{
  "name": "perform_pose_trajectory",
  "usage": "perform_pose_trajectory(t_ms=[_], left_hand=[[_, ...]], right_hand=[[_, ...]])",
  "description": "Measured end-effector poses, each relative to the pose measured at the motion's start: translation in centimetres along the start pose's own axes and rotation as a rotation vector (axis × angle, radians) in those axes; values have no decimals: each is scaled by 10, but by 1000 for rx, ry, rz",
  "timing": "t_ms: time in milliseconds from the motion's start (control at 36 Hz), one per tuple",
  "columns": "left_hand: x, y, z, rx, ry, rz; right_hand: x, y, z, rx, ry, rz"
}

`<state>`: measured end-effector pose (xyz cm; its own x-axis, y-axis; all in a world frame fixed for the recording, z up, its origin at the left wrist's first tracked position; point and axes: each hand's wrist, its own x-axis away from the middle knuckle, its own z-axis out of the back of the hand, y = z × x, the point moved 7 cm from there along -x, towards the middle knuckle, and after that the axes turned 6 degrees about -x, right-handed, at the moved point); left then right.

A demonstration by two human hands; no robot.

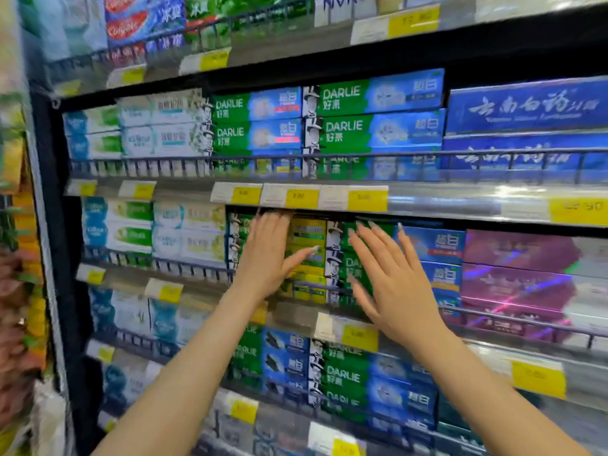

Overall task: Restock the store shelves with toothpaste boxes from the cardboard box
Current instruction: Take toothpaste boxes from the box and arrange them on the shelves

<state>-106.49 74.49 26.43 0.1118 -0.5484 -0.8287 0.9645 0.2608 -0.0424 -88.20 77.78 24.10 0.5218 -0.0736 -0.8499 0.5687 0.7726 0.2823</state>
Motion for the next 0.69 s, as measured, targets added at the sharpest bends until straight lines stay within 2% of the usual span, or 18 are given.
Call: perform_pose_trajectory(t_ms=[222, 333, 472, 694], left_hand=[[-18, -11, -1, -47, 40, -155], [-21, -12, -13, -55, -7, -174], [-23, -14, -19, -59, 0, -164], [-20, -13, -18, 4, 122, -197]], right_hand=[[-30, -14, -21, 107, 61, -126], [-33, -12, -26, 138, 50, -197], [-34, -12, -26, 169, 42, -181], [-36, -13, -24, 167, 46, -176]])
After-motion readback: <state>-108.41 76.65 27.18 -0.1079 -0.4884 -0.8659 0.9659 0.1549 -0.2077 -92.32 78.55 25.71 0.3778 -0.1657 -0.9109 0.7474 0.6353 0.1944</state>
